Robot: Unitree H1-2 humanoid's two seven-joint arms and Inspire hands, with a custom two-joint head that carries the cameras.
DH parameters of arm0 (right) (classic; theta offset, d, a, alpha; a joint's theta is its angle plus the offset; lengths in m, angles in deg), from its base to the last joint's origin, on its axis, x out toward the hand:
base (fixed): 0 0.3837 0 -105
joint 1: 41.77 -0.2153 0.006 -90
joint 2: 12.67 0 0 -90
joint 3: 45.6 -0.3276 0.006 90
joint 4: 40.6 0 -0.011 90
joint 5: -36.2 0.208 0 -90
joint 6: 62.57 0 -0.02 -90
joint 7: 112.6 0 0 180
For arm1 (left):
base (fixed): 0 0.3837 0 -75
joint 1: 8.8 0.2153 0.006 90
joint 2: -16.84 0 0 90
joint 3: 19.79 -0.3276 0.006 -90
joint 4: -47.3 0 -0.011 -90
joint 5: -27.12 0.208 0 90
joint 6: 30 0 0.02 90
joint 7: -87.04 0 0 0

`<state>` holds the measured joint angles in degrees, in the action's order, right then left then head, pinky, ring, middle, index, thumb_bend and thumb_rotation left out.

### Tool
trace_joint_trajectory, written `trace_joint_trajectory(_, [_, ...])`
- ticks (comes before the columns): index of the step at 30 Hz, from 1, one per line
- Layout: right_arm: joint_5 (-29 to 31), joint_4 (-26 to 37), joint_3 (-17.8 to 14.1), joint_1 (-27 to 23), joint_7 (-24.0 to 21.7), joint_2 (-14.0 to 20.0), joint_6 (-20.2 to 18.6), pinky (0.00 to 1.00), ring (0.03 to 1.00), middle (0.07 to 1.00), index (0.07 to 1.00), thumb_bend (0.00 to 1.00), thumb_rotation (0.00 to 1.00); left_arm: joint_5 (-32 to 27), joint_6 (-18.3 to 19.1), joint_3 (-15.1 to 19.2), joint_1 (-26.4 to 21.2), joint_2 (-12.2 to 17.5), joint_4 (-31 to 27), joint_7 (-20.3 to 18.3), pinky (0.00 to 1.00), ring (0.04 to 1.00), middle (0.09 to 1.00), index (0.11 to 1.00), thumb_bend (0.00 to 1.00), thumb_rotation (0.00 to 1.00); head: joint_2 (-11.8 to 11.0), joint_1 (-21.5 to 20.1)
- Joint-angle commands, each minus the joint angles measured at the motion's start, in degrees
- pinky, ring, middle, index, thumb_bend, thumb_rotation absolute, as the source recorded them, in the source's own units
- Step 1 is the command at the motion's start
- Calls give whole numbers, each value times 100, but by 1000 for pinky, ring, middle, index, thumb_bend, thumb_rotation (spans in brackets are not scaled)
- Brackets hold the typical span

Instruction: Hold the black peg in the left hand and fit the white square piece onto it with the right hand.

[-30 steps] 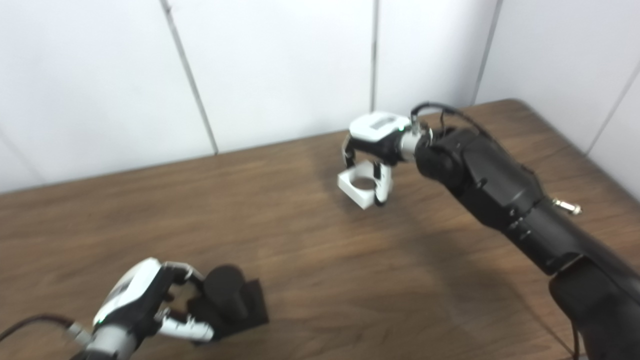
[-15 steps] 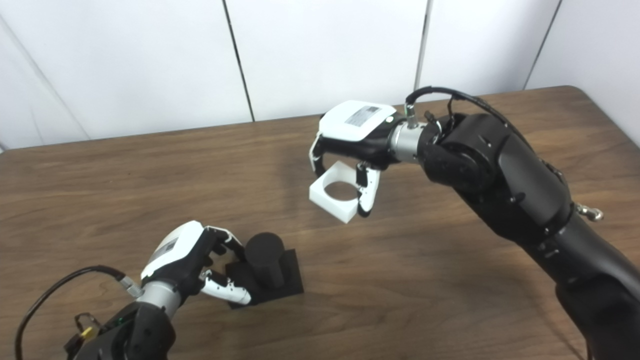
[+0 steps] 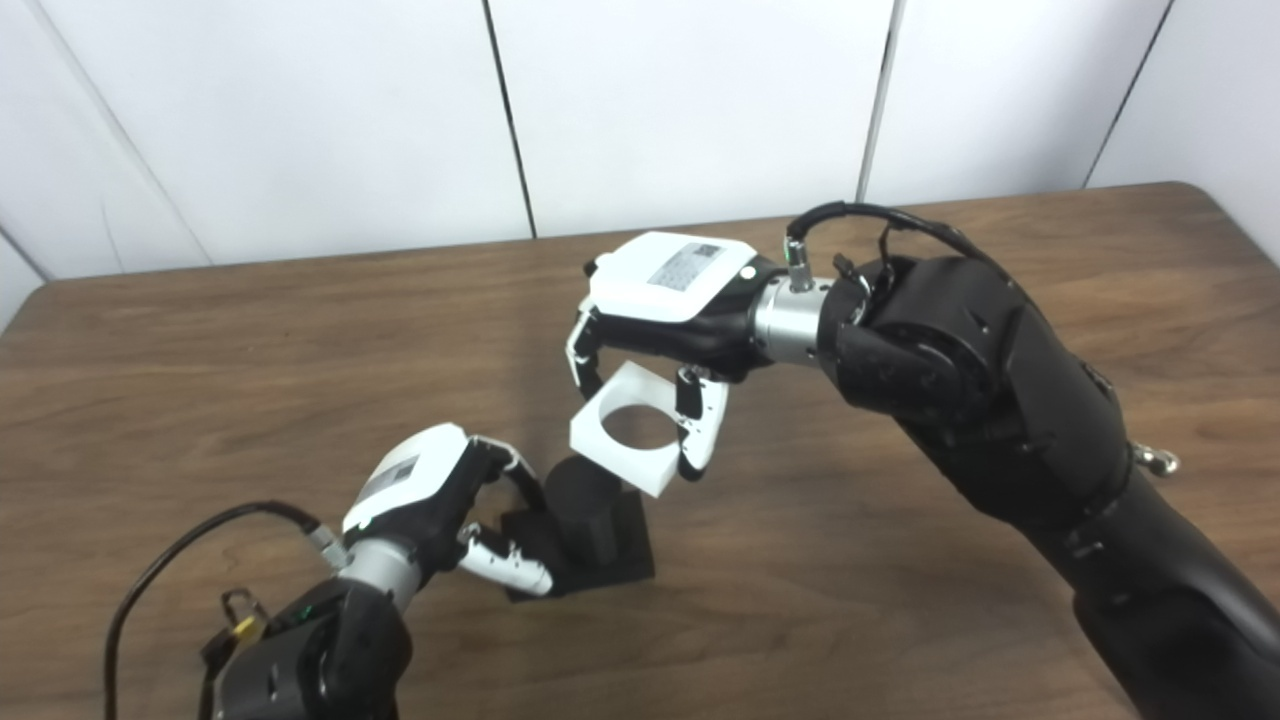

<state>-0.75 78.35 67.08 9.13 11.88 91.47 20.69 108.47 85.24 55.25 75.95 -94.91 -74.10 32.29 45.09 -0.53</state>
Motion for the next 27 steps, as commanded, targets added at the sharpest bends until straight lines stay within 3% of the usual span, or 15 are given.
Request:
trace_joint_trajectory(1, [48, 116, -125, -202, 206, -50, 85, 1000, 855, 722, 479, 527, 143, 171, -141, -64, 131, 40, 276, -105, 708, 818, 796, 494, 519, 58, 15, 19])
trace_joint_trajectory(14, [135, 277, -27, -48, 141, -215, 134, 1000, 861, 734, 480, 527, 141, 297, -176, -104, 65, -66, 295, -182, 709, 813, 785, 491, 521, 56, 128, 98])
trace_joint_trajectory(27, [99, 205, 131, 561, 340, -257, 320, 1000, 869, 732, 480, 526, 139, 320, -159, -23, 57, -155, 215, -357, 706, 809, 795, 494, 520, 58, 199, 136])
